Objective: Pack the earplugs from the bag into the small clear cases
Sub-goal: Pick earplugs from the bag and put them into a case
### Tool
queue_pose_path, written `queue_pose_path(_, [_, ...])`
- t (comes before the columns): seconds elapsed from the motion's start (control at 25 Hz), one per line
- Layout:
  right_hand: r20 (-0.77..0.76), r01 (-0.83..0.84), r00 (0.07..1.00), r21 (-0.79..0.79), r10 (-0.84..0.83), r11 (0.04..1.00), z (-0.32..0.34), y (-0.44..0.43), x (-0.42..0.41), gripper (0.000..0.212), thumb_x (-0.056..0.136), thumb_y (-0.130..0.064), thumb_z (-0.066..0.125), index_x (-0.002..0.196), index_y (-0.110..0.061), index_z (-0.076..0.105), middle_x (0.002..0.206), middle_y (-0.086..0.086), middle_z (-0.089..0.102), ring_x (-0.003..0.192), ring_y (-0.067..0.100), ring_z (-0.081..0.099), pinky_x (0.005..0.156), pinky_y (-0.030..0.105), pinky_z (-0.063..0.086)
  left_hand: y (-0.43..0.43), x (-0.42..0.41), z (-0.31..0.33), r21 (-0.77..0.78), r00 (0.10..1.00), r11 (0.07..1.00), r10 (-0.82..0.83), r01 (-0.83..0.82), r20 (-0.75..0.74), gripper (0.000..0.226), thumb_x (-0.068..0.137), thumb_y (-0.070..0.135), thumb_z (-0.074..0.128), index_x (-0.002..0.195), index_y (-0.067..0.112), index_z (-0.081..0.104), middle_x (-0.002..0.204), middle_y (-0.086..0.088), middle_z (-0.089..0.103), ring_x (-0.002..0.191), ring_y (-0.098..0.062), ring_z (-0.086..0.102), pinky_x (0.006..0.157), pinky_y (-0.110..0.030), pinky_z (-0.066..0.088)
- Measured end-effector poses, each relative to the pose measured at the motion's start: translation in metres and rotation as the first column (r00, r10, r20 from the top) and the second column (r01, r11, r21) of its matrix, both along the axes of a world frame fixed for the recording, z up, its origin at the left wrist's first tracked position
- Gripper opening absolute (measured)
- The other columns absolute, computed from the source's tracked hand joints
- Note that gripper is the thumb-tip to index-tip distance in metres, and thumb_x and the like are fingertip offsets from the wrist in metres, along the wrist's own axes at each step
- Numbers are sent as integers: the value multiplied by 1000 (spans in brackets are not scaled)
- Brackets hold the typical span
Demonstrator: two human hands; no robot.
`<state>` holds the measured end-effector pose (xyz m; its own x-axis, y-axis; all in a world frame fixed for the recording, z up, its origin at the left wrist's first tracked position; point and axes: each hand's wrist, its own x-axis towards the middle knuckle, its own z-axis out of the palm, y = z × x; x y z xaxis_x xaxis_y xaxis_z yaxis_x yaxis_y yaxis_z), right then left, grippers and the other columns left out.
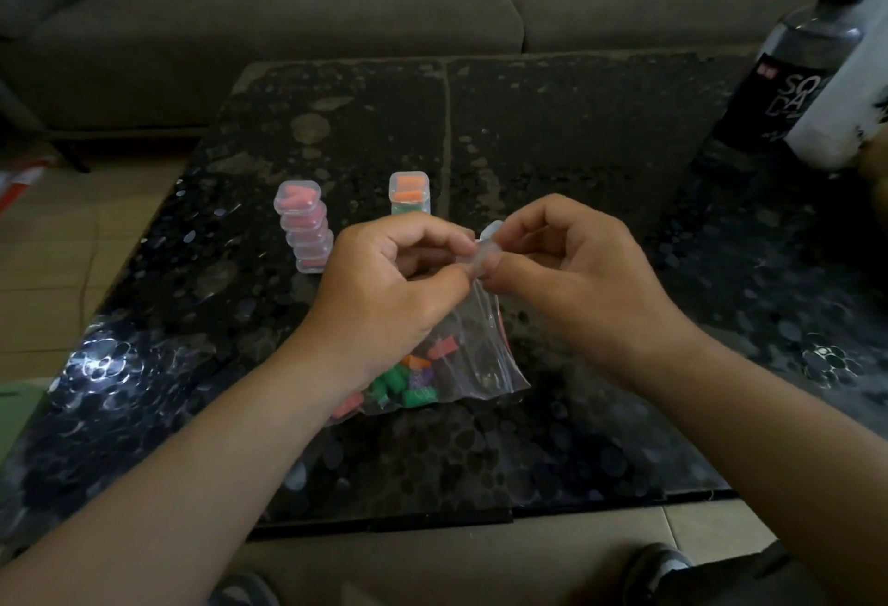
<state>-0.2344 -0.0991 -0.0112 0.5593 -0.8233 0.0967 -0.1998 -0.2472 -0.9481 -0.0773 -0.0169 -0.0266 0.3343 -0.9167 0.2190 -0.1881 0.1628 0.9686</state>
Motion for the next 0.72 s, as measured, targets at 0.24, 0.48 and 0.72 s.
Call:
queue_pose_path(0.24, [-7, 0, 1000, 52, 0, 999, -3, 1, 2, 19, 85, -16, 80, 96, -24, 68, 94, -1, 74, 87, 12, 74, 79, 39, 63, 1, 1, -2, -2, 994, 1000, 25, -24, 111, 21, 85, -3, 76, 91, 18, 76, 96, 2, 79, 91, -11, 76, 81, -24, 60])
queue_pose_path(0.48, [6, 4, 1000, 90, -5, 996, -3, 2, 4, 21, 84, -15, 81, 97, -24, 67, 93, 0, 73, 86, 16, 74, 79, 41, 63, 0, 2, -2, 13, 986, 997, 70, -73, 152, 28, 85, -1, 77, 87, 26, 75, 93, 5, 80, 87, -9, 76, 78, -25, 61])
queue_pose_path(0.72, [-8, -13, 1000, 111, 14, 994, 1, 0, 3, 29, 82, -7, 82, 100, -23, 66, 93, -2, 74, 85, 11, 75, 77, 34, 63, 0, 0, 1, 30, 977, 993, 109, -117, 183, 21, 89, 5, 74, 87, 26, 76, 89, 4, 79, 84, -11, 76, 78, -32, 63])
